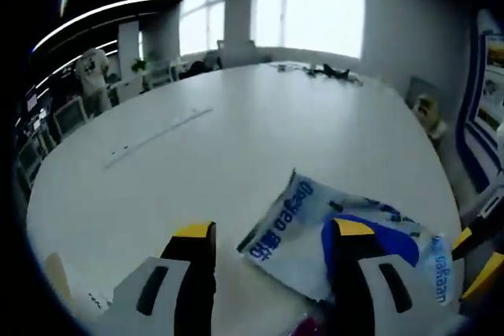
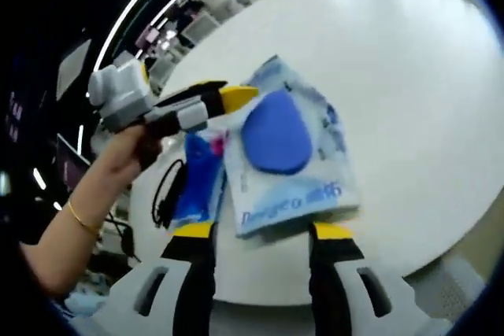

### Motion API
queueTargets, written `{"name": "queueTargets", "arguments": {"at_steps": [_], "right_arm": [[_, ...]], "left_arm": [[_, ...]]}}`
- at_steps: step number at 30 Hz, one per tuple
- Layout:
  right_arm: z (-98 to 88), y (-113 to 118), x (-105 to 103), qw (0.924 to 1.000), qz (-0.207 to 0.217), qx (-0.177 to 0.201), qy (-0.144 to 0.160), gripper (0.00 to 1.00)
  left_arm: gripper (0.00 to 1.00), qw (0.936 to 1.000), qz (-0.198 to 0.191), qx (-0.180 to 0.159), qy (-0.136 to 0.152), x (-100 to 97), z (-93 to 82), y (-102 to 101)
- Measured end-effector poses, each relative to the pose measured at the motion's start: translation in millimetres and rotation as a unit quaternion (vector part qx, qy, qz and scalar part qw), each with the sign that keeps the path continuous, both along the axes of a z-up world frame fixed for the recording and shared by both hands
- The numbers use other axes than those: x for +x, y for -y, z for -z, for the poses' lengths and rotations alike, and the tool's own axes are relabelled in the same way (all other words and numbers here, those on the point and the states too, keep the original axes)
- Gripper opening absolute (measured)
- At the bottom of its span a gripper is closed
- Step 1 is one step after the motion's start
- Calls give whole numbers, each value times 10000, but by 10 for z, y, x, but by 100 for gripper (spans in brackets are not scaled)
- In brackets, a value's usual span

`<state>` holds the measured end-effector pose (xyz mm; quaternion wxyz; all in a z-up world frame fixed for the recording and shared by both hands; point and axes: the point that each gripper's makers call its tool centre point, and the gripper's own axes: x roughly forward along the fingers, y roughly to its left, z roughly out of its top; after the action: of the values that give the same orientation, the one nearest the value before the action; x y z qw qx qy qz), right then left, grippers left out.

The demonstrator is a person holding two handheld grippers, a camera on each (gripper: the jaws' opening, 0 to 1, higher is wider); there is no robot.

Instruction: Arrange the tabletop items into an orderly group along one side of the table until the central work area is clear of visible clutter.

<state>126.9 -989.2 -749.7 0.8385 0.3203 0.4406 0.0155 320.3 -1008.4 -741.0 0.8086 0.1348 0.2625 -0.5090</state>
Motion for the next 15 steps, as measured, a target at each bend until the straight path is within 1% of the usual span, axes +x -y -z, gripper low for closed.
{"name": "queueTargets", "arguments": {"at_steps": [1, 2, 3, 5, 6, 7, 11, 15], "right_arm": [[6, -1, 6, 10000, 31, 23, 1, 42], [4, -12, 34, 9999, 66, 60, 77, 40], [12, -22, 41, 9999, 47, 60, 106, 39], [55, -37, 15, 10000, 50, 17, 31, 38], [64, -46, 5, 10000, 37, 16, 31, 36], [66, -44, 5, 10000, 50, 21, 31, 34], [79, -28, 33, 9998, 153, 84, 48, 29], [93, -10, 49, 9997, 217, 64, 33, 23]], "left_arm": [[53, 10000, 22, 21, -35, -1, 18, 0], [51, 9999, 66, 58, -79, -6, 45, -1], [48, 9999, 68, 89, -84, -4, 60, -5], [43, 9998, 17, 182, -26, 16, 92, -26], [41, 9995, 24, 301, -9, 26, 135, -52], [40, 9994, 33, 331, -23, 23, 153, -62], [36, 9992, 44, 383, -130, -6, 197, -102], [33, 9992, 54, 365, -170, -17, 192, -99]]}}
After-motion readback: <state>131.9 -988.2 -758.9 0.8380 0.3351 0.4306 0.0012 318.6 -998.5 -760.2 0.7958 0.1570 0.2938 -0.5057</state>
